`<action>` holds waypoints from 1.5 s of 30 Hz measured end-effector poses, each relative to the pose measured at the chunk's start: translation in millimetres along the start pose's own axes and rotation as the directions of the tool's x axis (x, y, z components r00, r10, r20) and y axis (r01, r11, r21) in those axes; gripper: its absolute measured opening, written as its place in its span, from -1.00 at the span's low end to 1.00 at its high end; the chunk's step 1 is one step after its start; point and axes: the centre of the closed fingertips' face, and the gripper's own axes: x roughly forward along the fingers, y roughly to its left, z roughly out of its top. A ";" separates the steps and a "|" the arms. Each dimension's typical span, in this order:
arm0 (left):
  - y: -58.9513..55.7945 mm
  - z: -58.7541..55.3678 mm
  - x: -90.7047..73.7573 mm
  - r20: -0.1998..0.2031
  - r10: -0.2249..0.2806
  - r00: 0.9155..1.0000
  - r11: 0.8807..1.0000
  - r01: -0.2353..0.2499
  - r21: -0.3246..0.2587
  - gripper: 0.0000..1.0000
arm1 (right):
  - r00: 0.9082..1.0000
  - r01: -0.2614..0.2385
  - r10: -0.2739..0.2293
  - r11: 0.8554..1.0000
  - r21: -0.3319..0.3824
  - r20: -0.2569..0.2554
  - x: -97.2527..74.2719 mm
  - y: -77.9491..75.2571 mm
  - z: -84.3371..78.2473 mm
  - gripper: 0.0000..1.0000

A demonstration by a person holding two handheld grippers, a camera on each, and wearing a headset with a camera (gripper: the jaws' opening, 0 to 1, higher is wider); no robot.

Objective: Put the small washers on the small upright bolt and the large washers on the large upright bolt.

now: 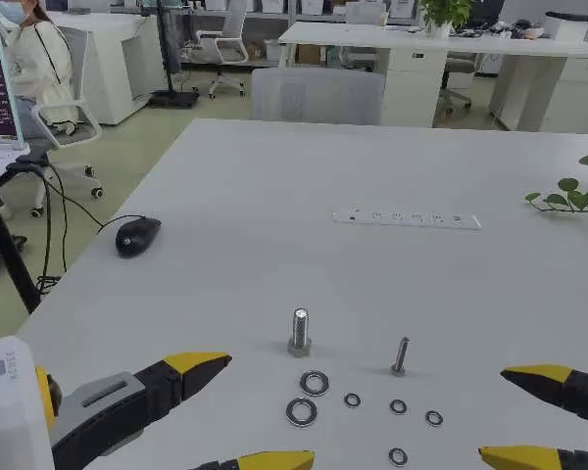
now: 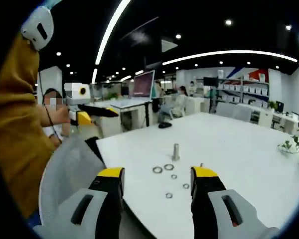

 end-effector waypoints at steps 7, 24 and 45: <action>-0.3 -4.6 2.5 -0.033 0.009 0.999 1.000 -0.009 0.012 0.19 | 1.000 0.000 0.000 1.000 0.006 0.006 0.9 3.2 -9.0 0.11; 8.9 -6.2 1.0 -0.034 0.022 0.999 1.000 -0.022 0.001 0.19 | 1.000 0.017 -0.016 1.000 0.018 -0.016 2.4 6.5 -16.0 0.10; 13.8 -5.1 4.4 -0.052 0.040 0.998 0.999 -0.040 -0.001 0.19 | 1.000 0.011 -0.010 1.000 0.028 -0.018 10.1 -5.9 -21.0 0.09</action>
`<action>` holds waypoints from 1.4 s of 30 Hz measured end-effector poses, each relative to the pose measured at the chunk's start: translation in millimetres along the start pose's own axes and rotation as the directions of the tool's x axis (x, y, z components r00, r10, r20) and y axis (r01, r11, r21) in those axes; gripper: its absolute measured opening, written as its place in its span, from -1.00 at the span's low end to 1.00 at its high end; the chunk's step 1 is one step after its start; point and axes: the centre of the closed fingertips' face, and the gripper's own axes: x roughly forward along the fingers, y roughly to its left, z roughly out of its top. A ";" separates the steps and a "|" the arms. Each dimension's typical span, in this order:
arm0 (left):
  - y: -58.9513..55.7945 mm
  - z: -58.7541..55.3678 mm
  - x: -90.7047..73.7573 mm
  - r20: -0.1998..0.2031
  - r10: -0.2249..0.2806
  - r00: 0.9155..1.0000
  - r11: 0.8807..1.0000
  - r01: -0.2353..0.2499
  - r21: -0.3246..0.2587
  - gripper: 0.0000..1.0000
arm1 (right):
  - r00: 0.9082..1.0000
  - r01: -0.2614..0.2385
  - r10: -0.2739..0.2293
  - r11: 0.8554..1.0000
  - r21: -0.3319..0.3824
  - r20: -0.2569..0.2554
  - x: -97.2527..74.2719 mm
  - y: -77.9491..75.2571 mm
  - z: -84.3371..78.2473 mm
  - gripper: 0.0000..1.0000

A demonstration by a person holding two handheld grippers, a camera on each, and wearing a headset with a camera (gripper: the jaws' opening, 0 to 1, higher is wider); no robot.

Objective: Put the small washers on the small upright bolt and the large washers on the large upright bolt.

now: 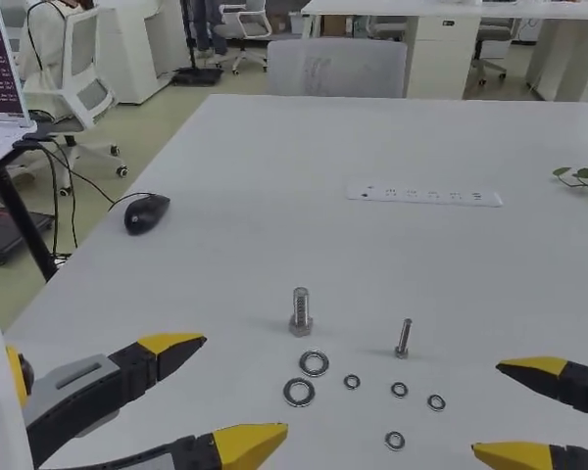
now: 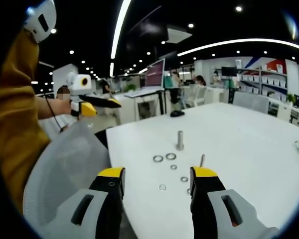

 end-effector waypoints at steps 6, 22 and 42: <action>4.7 -0.2 4.2 0.003 0.006 1.000 1.000 -0.006 -0.003 0.19 | 1.000 -0.015 0.015 1.000 -0.010 -0.026 1.6 -4.1 -3.0 0.09; 14.3 -11.7 14.5 -0.022 0.009 1.000 1.000 -0.009 -0.020 0.19 | 0.981 -0.093 0.082 0.994 -0.054 -0.174 30.9 -31.9 -27.0 0.05; 27.4 -15.3 20.0 -0.021 0.032 0.999 0.999 -0.033 -0.043 0.18 | 0.880 -0.197 0.144 0.978 -0.071 -0.453 58.0 -61.5 -81.3 -0.09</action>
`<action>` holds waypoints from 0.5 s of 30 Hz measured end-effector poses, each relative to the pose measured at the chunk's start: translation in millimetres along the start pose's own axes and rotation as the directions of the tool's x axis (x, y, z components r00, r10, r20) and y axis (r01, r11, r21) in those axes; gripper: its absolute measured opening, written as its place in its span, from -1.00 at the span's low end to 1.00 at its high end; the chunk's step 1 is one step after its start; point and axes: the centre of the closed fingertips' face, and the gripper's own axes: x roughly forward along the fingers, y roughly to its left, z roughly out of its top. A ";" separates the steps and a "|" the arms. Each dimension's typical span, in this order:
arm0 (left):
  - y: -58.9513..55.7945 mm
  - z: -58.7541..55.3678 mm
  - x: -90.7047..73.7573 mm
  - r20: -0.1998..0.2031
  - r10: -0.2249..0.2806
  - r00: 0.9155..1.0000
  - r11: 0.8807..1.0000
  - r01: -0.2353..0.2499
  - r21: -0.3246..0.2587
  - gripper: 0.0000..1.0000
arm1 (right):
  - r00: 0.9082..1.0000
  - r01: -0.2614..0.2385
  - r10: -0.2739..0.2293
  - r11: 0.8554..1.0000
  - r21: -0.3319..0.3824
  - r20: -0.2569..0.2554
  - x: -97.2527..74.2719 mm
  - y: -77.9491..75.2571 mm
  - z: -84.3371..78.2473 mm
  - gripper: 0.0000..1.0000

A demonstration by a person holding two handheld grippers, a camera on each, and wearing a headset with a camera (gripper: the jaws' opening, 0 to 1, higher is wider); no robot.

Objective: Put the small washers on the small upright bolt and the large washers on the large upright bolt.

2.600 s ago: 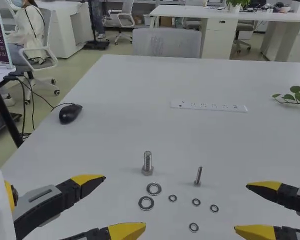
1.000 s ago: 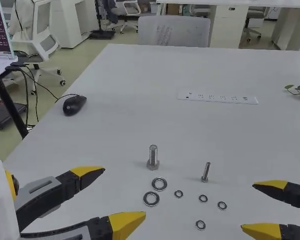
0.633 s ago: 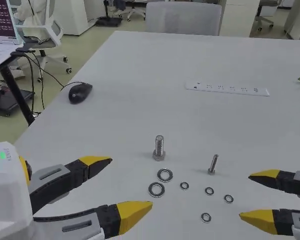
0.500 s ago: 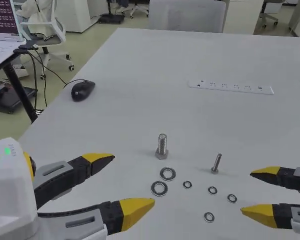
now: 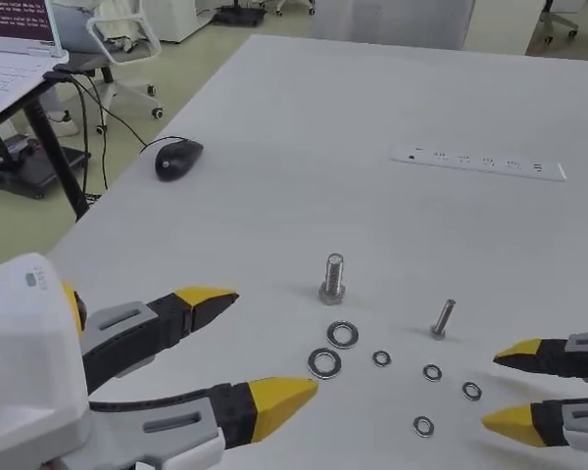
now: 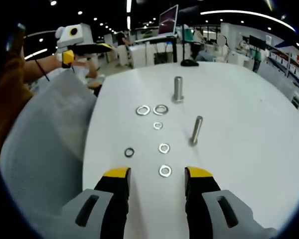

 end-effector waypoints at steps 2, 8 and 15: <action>0.8 0.2 -0.4 0.001 0.004 1.000 1.000 -0.004 -0.001 0.18 | 1.000 -0.017 0.016 1.000 -0.013 -0.022 3.1 0.2 0.5 -0.09; 1.9 1.6 -2.5 0.011 0.018 1.000 1.000 -0.018 -0.002 0.18 | 0.989 -0.068 0.054 0.992 -0.103 -0.137 11.8 0.4 -5.9 -0.10; 0.7 1.9 -4.4 0.022 0.027 0.999 1.000 -0.027 -0.008 0.18 | 0.967 -0.111 0.065 0.978 -0.176 -0.248 19.0 -1.6 -18.2 -0.11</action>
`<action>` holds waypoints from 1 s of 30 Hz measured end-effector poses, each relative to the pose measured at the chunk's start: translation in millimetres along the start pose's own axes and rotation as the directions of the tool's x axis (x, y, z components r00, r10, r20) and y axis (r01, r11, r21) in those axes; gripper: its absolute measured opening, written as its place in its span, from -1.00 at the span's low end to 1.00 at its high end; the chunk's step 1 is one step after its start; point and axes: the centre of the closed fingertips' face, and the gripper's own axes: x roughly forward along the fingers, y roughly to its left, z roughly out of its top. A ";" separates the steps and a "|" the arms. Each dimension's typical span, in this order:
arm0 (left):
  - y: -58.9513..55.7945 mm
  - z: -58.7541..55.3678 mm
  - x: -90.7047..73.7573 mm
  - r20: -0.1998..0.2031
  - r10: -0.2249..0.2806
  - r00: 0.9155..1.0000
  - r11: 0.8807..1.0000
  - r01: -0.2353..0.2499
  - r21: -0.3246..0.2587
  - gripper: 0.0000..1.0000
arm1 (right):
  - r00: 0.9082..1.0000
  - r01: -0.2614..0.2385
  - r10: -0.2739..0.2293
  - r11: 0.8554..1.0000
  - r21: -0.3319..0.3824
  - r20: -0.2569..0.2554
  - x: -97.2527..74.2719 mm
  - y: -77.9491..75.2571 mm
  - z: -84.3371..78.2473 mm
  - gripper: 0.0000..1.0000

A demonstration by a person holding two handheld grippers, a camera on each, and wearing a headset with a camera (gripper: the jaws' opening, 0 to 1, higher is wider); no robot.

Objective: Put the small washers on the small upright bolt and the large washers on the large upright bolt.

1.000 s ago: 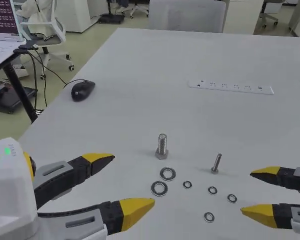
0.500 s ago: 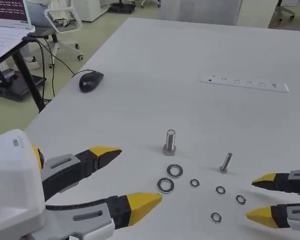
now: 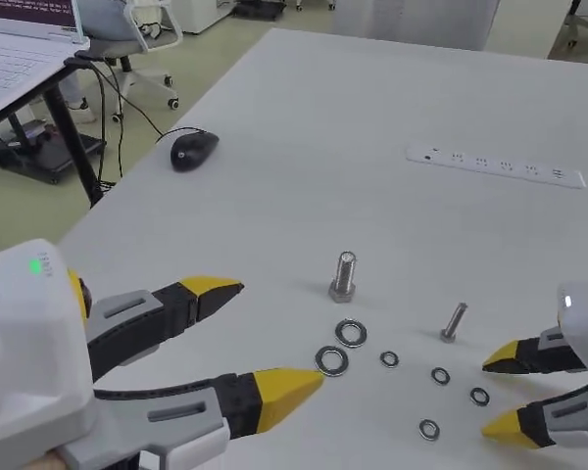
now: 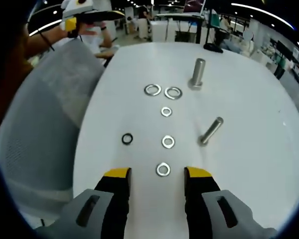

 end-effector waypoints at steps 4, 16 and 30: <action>-0.9 1.2 -0.1 0.006 0.003 1.000 1.000 -0.003 0.000 0.18 | 0.999 -0.014 0.012 0.999 -0.044 -0.053 2.0 -2.1 -5.7 -0.15; -1.9 4.2 -0.6 0.028 0.010 1.000 1.000 -0.010 -0.006 0.18 | 0.984 -0.060 0.032 0.986 -0.156 -0.174 6.3 -7.4 -3.4 -0.35; 3.4 5.9 -3.7 0.043 0.025 0.999 1.000 -0.024 -0.010 0.18 | 0.968 -0.086 0.029 0.972 -0.220 -0.250 6.2 -9.3 -5.4 -0.61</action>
